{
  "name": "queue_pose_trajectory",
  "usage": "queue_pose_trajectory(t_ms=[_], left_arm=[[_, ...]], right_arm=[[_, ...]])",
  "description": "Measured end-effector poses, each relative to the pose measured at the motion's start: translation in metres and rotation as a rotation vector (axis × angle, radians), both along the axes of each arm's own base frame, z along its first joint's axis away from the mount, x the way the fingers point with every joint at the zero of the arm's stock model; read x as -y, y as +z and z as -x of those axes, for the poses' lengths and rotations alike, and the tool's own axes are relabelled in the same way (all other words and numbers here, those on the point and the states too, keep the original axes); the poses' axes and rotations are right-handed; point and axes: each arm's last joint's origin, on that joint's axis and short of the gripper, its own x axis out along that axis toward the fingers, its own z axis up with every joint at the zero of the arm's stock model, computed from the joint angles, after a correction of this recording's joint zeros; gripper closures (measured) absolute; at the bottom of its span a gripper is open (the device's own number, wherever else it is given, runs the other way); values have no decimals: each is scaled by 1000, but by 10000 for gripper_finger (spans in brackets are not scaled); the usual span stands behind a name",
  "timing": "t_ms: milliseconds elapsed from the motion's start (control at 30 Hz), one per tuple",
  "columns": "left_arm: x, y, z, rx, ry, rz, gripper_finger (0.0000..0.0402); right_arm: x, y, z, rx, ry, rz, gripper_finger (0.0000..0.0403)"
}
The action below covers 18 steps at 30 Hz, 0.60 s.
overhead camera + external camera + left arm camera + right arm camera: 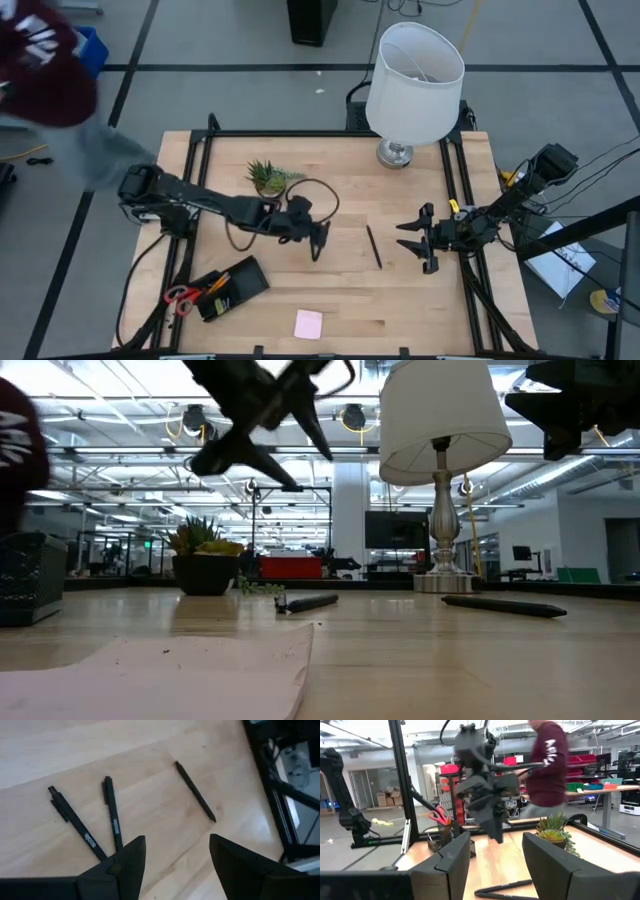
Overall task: Pick and place office supplies into organizer
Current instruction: Put the left pen into the top left section of the desk organizer
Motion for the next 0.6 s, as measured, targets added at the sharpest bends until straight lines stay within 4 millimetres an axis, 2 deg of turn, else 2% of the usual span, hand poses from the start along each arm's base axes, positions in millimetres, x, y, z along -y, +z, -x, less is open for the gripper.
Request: queue_pose_trajectory(t_ms=[333,600], left_arm=[[-37,-49,-8,-240,200,206,176],[-46,-74,-15,-308,268,255,176]], right_arm=[[0,-3,-1,-25,0,22,230],[0,-3,-1,-26,0,22,227]])
